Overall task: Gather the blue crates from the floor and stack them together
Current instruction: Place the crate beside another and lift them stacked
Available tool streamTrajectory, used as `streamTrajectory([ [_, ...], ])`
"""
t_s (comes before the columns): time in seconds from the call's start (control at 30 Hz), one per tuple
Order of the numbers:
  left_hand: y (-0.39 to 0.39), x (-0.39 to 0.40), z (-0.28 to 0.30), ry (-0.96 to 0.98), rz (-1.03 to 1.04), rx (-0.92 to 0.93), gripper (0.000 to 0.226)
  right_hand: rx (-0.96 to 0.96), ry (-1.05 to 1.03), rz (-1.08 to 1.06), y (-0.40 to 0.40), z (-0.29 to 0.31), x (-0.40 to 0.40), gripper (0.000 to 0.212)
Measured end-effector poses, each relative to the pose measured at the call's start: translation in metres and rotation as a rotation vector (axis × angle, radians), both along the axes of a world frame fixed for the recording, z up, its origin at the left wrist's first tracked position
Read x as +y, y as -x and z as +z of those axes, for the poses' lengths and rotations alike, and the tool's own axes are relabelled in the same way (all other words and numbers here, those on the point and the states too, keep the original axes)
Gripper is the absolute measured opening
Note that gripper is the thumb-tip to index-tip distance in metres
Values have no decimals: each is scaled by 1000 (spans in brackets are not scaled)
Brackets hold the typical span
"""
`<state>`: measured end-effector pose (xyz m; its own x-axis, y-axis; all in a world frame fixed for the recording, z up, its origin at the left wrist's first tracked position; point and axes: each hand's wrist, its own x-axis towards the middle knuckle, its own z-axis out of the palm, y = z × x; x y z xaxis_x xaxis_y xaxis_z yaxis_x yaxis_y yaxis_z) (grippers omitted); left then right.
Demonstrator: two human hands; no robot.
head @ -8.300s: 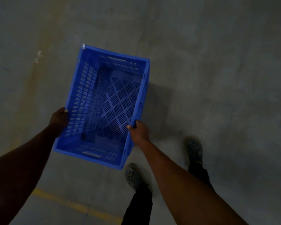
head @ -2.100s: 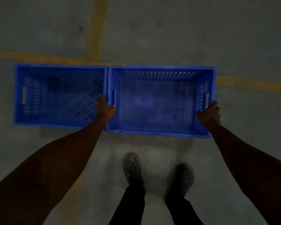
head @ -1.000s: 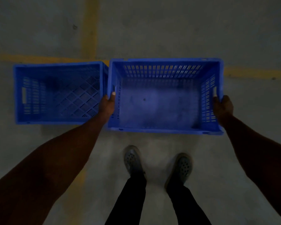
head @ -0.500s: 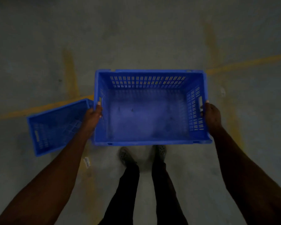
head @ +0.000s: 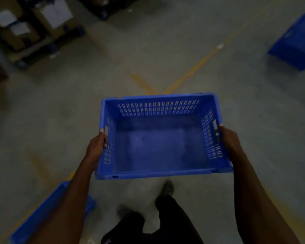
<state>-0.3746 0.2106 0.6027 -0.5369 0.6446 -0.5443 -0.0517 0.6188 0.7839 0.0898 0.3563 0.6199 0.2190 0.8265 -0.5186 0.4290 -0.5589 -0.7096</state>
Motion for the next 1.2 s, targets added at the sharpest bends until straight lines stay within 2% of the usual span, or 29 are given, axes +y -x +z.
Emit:
streamTrajectory([
  [0.33,-184,179,67,-85,-297,-193,43,217,-59,-417,-203,50,30,41],
  [0.5,-267,273,73,-128,-466,-168,38,306,-82,-533,-277,65,65,32],
  [0.77,-406,471,58,-140,-614,-101,32,241,-104,-654,-403,64,202,38],
  [0.87,-461,551,60,-139,-638,-153,31,243,-124,-709,-449,69,254,36],
  [1.07,-580,703,83,-140,-717,-181,38,208,-158,-807,-549,83,350,37],
  [1.2,-667,801,87,-160,-781,-136,42,210,-170,-815,-628,76,430,37],
])
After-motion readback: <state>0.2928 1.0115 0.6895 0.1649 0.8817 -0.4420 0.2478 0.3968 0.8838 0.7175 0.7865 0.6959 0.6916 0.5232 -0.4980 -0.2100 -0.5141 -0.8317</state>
